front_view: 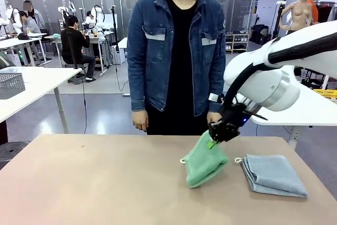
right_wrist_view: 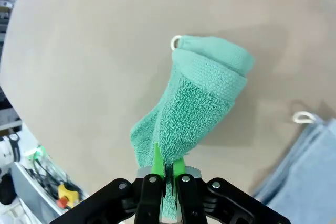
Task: Fold the towels and place them in the basket.
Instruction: Stack the folded Towel with hook on the right side of the table.
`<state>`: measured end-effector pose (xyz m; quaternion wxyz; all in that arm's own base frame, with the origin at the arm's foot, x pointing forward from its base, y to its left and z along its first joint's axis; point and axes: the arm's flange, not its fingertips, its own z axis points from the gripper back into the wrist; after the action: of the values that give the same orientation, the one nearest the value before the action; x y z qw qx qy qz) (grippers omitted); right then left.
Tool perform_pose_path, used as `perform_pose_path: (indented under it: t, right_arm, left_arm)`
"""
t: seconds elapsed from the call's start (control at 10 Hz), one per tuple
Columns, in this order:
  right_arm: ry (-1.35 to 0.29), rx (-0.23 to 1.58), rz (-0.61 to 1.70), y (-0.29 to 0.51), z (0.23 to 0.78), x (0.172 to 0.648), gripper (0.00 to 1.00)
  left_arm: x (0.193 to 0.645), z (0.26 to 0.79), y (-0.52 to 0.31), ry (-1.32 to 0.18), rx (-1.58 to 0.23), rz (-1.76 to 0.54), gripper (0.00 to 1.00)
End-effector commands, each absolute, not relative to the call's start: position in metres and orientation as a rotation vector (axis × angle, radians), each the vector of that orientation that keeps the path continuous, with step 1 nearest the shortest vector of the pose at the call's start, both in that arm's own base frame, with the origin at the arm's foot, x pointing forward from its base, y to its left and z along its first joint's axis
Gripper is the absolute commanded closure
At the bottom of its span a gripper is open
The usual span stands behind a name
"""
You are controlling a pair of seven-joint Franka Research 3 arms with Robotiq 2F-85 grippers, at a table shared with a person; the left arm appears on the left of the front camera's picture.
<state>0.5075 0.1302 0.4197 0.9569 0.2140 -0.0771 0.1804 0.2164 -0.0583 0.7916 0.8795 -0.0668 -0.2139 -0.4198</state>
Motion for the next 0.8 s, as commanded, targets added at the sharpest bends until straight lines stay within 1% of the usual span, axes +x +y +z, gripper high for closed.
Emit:
perform_pose_path:
  t: [0.0,0.3,0.4,0.5,0.7]
  right_arm:
    - [-0.171,0.347,0.408,0.115,0.444,0.497,0.93]
    - [-0.192,0.284,0.491,0.082,0.489,0.48,0.93]
    - [-0.213,0.288,0.491,0.064,0.501,0.474,0.93]
    - [-0.213,0.307,0.487,0.045,0.504,0.471,0.93]
    - [-0.205,0.325,0.483,0.017,0.489,0.475,0.93]
  left_arm:
    - [0.215,0.792,-0.058,-0.445,-0.139,-0.875,0.0]
    - [0.215,0.792,-0.058,-0.445,-0.139,-0.875,0.0]
    - [0.215,0.792,-0.058,-0.445,-0.139,-0.875,0.0]
    - [0.215,0.792,-0.058,-0.445,-0.139,-0.875,0.0]
    - [0.215,0.792,-0.058,-0.445,-0.139,-0.875,0.0]
